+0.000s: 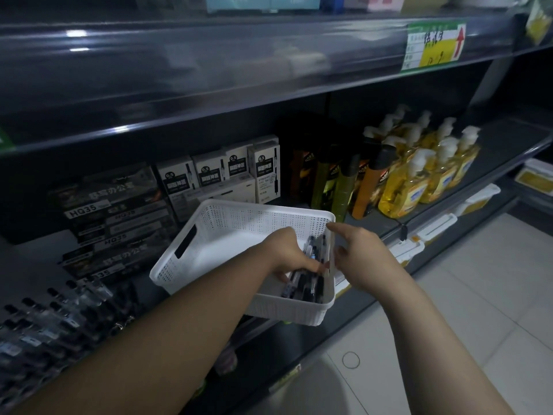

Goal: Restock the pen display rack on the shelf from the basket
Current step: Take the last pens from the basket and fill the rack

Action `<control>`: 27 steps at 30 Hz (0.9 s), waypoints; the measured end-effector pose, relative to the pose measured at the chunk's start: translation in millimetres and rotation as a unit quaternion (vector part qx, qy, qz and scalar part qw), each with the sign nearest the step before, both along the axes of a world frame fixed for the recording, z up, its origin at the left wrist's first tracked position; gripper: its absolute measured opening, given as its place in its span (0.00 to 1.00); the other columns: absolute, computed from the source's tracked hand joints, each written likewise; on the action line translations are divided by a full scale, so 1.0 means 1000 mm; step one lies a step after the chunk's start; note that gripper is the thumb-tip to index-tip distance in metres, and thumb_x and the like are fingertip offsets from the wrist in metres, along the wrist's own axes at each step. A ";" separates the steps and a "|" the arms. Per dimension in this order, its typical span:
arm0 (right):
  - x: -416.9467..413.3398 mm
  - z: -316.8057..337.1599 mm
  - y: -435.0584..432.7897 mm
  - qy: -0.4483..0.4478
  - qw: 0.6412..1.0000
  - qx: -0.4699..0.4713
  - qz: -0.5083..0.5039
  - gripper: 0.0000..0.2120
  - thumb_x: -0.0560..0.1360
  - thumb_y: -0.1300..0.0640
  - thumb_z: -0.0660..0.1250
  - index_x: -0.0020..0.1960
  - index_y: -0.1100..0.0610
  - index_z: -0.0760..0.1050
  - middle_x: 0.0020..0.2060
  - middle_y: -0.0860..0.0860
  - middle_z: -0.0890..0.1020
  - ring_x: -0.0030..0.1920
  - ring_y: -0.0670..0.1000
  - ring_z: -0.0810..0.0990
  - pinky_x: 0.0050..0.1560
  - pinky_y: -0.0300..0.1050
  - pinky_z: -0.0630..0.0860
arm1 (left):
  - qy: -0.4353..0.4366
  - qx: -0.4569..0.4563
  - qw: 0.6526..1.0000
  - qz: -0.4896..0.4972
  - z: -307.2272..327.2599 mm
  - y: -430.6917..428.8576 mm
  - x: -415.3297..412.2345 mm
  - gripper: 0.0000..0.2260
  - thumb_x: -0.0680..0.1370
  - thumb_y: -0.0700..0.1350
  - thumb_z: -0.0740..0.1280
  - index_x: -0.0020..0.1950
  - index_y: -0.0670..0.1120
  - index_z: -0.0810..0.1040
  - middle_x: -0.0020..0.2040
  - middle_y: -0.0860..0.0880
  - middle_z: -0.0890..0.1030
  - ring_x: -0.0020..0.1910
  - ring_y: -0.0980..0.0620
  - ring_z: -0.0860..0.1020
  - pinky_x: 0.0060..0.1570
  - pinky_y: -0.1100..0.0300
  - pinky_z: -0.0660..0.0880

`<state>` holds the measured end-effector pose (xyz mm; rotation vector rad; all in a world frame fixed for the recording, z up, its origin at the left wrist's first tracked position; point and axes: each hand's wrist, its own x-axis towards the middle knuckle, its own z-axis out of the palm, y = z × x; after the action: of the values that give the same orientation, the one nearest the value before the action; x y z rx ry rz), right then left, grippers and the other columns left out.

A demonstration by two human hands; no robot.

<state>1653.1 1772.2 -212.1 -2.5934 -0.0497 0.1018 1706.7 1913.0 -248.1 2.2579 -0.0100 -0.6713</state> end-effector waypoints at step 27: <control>-0.003 0.002 0.004 -0.019 1.000 -0.009 0.008 0.22 0.78 0.60 0.62 0.72 0.53 0.67 0.64 0.55 0.77 0.60 0.57 0.77 0.57 0.51 0.75 | 0.011 -0.195 0.980 0.029 0.015 0.044 0.007 0.05 0.78 0.38 0.67 0.51 0.42 0.73 0.43 0.40 0.83 0.39 0.46 0.84 0.38 0.53 0.81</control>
<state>1650.0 1776.4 -210.6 -2.6135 -0.0845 0.0606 1713.9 1956.8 -232.6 1.8678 -0.0602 -0.6042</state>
